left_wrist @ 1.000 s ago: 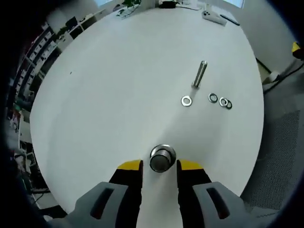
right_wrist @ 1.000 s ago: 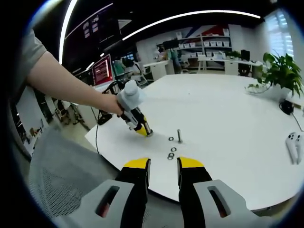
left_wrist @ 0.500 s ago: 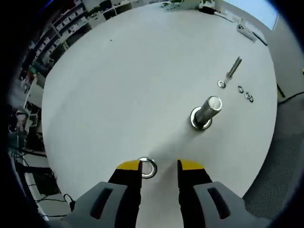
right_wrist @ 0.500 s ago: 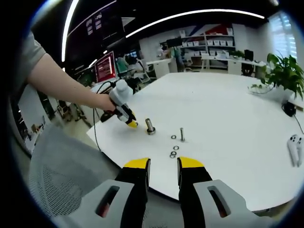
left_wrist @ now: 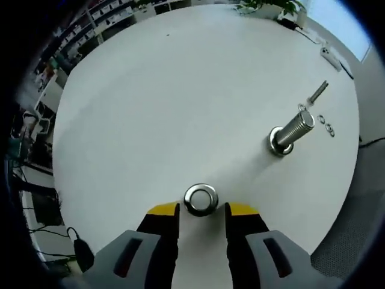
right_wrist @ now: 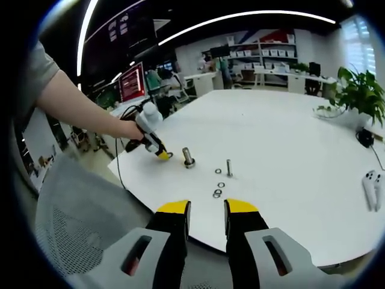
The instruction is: Place the washer onto the threaded stud by aligning its center hole with the stud, sliding it down to the base, and recovering from edge contact or off-axis alignment until the washer reaches the visible bottom stop.
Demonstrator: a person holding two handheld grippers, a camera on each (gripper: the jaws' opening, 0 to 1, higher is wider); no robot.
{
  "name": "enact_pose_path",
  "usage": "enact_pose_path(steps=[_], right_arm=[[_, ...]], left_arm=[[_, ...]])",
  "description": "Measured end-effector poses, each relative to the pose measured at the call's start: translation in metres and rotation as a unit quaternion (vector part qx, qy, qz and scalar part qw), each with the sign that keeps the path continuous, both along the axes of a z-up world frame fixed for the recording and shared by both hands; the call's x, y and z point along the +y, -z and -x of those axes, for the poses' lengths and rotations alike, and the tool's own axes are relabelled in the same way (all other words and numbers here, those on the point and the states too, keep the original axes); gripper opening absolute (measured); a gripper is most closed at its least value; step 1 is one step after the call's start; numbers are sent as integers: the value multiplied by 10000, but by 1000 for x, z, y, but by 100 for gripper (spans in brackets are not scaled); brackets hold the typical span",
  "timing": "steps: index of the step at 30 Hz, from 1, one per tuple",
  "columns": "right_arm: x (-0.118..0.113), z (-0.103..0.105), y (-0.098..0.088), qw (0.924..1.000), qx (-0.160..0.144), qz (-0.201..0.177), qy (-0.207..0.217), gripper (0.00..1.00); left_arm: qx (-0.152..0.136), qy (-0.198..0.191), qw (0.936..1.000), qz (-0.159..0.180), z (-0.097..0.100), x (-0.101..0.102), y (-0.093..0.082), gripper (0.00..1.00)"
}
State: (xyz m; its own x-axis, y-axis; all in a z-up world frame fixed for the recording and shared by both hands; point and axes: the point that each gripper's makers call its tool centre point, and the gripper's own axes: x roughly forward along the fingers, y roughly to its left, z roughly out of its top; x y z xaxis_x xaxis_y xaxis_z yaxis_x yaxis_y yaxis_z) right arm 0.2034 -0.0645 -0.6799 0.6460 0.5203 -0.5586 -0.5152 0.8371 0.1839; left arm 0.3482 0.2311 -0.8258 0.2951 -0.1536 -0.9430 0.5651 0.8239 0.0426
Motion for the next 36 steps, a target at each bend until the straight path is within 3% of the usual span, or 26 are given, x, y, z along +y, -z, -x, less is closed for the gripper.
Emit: enact_pose_path(steps=[6, 12, 17, 23, 26, 29, 36], right_arm=[[-2, 0, 1, 10000, 10, 27, 23, 25], [-2, -1, 1, 10000, 10, 23, 39, 25], [-3, -1, 1, 10000, 12, 23, 63, 25], [-1, 0, 0, 10000, 0, 10, 26, 25], [-2, -1, -1, 10000, -29, -42, 59, 25], [-1, -1, -1, 10000, -22, -38, 35, 25], [0, -2, -2, 10000, -35, -62, 42, 25]], left_arm=[[-18, -194, 9995, 253, -2, -3, 1, 26], [75, -174, 9996, 212, 2, -5, -3, 21], [141, -62, 9998, 117, 2, -9, 3, 21], [447, 572, 9972, -163, 23, -23, 5, 21], [589, 668, 9957, -247, 31, -29, 7, 21], [794, 967, 9912, -441, 43, -32, 9, 21], [953, 1074, 9881, -557, 65, -44, 10, 21]])
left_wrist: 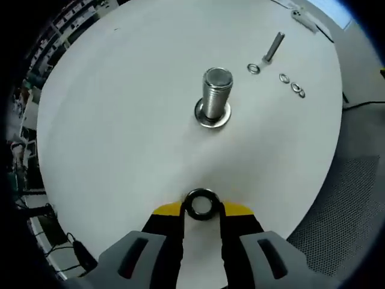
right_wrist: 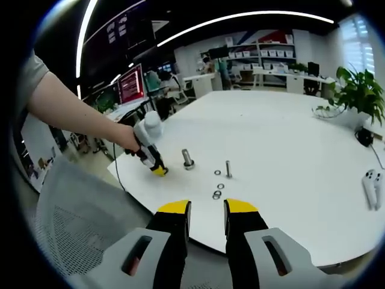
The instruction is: Place the washer onto the threaded stud by aligning its center hole with the stud, sliding it down to the base, and recovering from edge contact or off-axis alignment until the washer reaches the visible bottom stop.
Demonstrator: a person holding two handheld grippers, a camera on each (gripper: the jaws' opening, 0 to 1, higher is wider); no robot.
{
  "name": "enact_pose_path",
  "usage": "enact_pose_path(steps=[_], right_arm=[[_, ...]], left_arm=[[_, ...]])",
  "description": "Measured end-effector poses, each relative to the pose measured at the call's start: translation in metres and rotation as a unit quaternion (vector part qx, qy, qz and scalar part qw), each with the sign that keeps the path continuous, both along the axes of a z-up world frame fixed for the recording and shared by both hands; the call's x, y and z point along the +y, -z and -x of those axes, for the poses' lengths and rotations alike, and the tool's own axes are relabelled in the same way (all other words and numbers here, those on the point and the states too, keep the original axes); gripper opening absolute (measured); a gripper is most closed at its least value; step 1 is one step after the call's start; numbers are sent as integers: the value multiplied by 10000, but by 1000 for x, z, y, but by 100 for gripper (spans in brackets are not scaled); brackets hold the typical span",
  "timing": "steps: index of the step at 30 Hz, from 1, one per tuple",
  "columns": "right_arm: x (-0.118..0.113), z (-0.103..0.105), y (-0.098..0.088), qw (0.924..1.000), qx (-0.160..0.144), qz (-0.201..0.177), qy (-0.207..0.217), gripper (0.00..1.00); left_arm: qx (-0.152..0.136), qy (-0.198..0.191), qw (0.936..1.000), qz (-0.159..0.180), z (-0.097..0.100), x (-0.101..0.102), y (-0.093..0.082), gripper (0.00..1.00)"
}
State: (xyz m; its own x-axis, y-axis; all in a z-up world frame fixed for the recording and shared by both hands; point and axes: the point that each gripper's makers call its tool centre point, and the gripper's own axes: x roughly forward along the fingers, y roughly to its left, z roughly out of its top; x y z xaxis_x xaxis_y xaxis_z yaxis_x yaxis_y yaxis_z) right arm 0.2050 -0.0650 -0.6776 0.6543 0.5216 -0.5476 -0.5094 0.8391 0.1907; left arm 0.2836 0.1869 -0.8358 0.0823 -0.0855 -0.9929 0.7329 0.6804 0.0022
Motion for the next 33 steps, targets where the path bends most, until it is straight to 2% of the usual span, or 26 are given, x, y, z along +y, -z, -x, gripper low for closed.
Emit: enact_pose_path(steps=[3, 8, 10, 11, 13, 14, 27, 29, 30, 33], right_arm=[[1, 0, -1, 10000, -27, -24, -24, 25], [2, 1, -2, 10000, -36, -49, -48, 25], [3, 1, -2, 9999, -42, -55, -80, 25], [4, 2, -2, 9999, -41, -50, -108, 25], [5, 3, -2, 9999, -36, -48, -139, 25], [5, 3, -2, 9999, -35, -52, -147, 25], [8, 3, -4, 9997, -76, -92, -192, 25], [8, 3, -4, 9997, -79, -93, -194, 25], [8, 3, -4, 9997, -72, -88, -199, 25], [9, 3, -3, 9997, -62, -66, -212, 25]], left_arm=[[79, 307, 9994, -140, 11, -4, 0, 21], [-26, 243, 9997, 17, 11, -2, 1, 22], [58, 74, 9996, 254, 14, -6, 2, 30], [28, 122, 9998, 181, 14, -5, 2, 31], [-40, 343, 9994, 67, 15, -6, 4, 31], [-22, 140, 9999, 67, 14, -4, 4, 31], [10, 118, 9999, -18, 15, -5, 5, 30], [16, 25, 10000, -24, 15, -4, 5, 21], [-77, -81, 9999, 46, 13, -7, 5, 21], [-29, -41, 10000, 11, 15, -7, 3, 21]])
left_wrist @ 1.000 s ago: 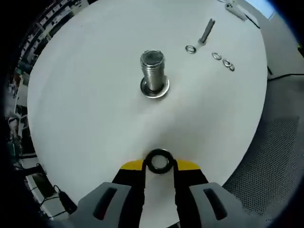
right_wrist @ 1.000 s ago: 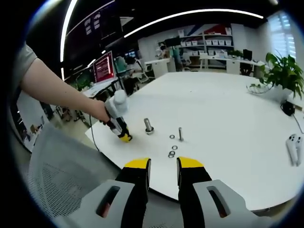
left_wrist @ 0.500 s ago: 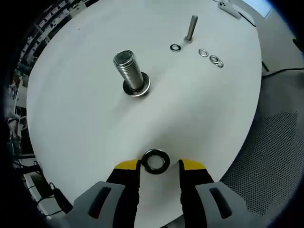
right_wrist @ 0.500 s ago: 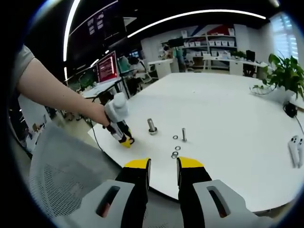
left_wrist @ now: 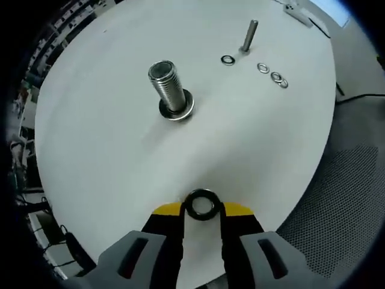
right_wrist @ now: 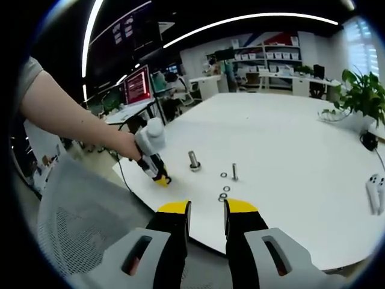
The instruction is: Place the washer onto the threaded stud by aligning its center hole with the stud, sliding it down to the base, and recovering from edge contact or off-axis alignment until the washer reaches the visible bottom stop.
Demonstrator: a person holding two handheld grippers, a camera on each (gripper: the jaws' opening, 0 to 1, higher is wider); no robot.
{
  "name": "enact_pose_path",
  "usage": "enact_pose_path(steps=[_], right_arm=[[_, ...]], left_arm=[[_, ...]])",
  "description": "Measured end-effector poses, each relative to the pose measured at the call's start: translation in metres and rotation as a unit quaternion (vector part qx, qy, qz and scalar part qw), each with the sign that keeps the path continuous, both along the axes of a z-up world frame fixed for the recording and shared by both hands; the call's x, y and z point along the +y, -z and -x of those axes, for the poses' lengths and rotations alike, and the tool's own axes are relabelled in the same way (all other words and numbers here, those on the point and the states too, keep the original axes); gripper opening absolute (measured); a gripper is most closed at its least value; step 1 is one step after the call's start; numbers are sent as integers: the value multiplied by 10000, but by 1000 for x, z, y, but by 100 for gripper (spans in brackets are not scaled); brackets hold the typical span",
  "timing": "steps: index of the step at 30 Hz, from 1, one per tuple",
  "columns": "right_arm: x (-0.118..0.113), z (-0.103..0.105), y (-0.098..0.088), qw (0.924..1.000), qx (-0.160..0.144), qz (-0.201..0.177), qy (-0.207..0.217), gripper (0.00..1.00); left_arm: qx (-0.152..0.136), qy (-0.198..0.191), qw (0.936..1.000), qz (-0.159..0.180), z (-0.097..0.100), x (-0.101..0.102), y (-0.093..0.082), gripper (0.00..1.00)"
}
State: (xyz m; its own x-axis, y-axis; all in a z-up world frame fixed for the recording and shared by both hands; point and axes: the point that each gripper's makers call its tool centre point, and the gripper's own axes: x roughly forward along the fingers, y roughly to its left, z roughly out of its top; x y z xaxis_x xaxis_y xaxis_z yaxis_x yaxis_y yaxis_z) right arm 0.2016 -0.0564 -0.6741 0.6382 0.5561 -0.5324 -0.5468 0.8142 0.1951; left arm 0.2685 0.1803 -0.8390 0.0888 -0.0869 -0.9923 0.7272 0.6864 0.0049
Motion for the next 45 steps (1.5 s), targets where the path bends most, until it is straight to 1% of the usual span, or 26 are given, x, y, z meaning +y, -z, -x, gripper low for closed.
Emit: enact_pose_path(steps=[4, 7, 9, 10, 11, 13, 15, 18, 20, 22, 24, 27, 29, 33, 37, 41, 45], right_arm=[[-1, 0, 0, 10000, 9, 13, 10, 25], [-1, 0, 1, 10000, 15, 19, 14, 25], [-1, 0, 1, 10000, 21, 29, 20, 25], [-1, 0, 1, 10000, 26, 32, 29, 25], [-2, 0, 1, 10000, 28, 35, 34, 25], [-2, 0, 1, 10000, 30, 36, 52, 25], [-4, -1, 2, 9999, 34, 36, 89, 25], [-5, -1, 2, 9999, 36, 25, 134, 25], [-5, -2, 2, 9999, 41, 29, 134, 25], [-5, -1, 2, 9999, 50, 41, 137, 25], [-6, -1, 2, 9999, 44, 33, 161, 25], [-7, -2, 2, 9998, 45, 23, 187, 25], [-7, -2, 2, 9998, 45, 27, 182, 25], [-7, -2, 1, 9998, 40, 15, 191, 25], [-7, -2, 1, 9998, 31, 10, 189, 25], [-7, -2, 1, 9998, 20, -14, 215, 25], [-7, -2, 1, 9998, 22, -14, 213, 25]], left_arm=[[-15, -37, 10000, 38, 1, 1, 0, 20], [-95, -22, 9999, 40, 3, 0, -1, 19], [-188, -142, 9996, 146, 3, 2, -1, 19], [-197, -303, 9991, 236, 3, 3, -1, 19], [-189, -314, 9990, 263, 3, 4, -1, 19], [-181, -218, 9992, 270, 4, 3, -1, 19], [-195, -39, 9995, 236, 7, -1, -3, 19], [-147, -15, 9995, 261, 6, 0, -3, 19], [-131, 33, 9997, 205, 8, 2, -4, 18], [-233, 104, 9994, 231, 5, 2, -8, 18], [-262, 109, 9992, 271, 3, 2, -12, 19], [-351, 169, 9987, 321, -2, 0, -26, 19], [-381, 174, 9985, 354, -5, -1, -32, 19], [-548, 225, 9971, 470, -15, -10, -50, 19], [-814, 350, 9940, 640, -31, -23, -70, 19], [-947, 348, 9921, 748, -45, -30, -79, 19], [-1000, 401, 9913, 757, -55, -36, -81, 19]])
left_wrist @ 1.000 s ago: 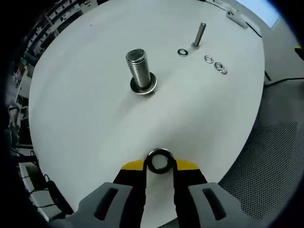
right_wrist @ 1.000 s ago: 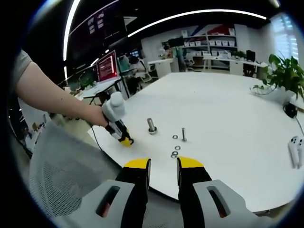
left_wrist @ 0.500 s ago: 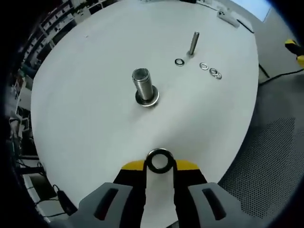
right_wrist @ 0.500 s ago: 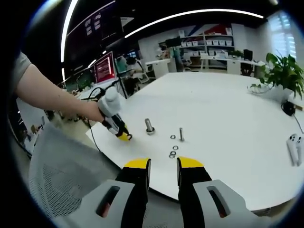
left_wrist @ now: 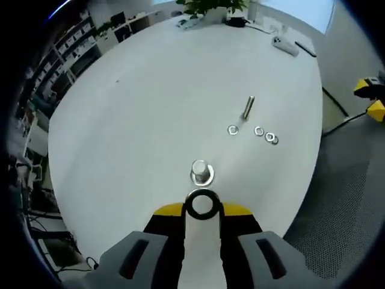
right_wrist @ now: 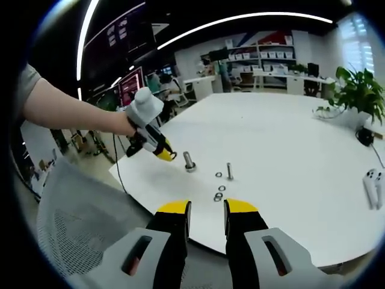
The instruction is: Place the washer onto the threaded stud by aligning its center hole with the stud, sliding it down to the base, and recovering from edge contact or off-axis alignment until the washer reaches the visible bottom stop.
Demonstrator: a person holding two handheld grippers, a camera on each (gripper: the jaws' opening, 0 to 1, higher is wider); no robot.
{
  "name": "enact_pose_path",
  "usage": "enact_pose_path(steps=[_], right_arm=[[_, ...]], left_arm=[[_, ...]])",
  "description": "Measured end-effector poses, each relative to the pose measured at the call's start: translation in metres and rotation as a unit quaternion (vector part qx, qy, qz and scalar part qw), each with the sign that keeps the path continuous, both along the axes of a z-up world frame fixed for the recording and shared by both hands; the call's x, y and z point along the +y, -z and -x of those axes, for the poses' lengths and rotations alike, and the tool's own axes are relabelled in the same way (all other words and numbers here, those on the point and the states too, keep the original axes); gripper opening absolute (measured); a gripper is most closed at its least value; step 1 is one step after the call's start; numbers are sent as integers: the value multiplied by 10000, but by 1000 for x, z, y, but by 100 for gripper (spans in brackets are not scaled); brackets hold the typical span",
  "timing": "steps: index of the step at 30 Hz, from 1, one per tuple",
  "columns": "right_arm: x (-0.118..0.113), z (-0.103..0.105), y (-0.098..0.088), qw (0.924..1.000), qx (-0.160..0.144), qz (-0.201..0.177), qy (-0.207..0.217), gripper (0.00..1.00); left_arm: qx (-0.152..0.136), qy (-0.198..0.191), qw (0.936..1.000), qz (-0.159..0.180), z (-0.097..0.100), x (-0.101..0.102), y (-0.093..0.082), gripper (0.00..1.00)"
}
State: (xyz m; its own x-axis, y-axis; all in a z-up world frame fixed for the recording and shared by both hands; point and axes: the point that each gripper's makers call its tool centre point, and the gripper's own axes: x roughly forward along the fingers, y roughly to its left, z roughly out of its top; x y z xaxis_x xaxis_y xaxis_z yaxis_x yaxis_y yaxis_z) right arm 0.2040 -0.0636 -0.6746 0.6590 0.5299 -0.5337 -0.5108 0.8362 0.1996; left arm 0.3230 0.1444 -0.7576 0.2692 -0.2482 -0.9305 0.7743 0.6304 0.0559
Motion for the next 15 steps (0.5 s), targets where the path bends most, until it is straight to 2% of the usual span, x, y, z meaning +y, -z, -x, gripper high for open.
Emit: enact_pose_path(steps=[6, 15], right_arm=[[0, 0, -1, 10000, -16, -10, 2, 25], [-1, -1, -1, 10000, -20, -2, 13, 25]], left_arm=[[-70, 195, 9998, 1, -10, -15, -5, 19], [-47, 353, 9993, -86, -23, -24, 3, 19]])
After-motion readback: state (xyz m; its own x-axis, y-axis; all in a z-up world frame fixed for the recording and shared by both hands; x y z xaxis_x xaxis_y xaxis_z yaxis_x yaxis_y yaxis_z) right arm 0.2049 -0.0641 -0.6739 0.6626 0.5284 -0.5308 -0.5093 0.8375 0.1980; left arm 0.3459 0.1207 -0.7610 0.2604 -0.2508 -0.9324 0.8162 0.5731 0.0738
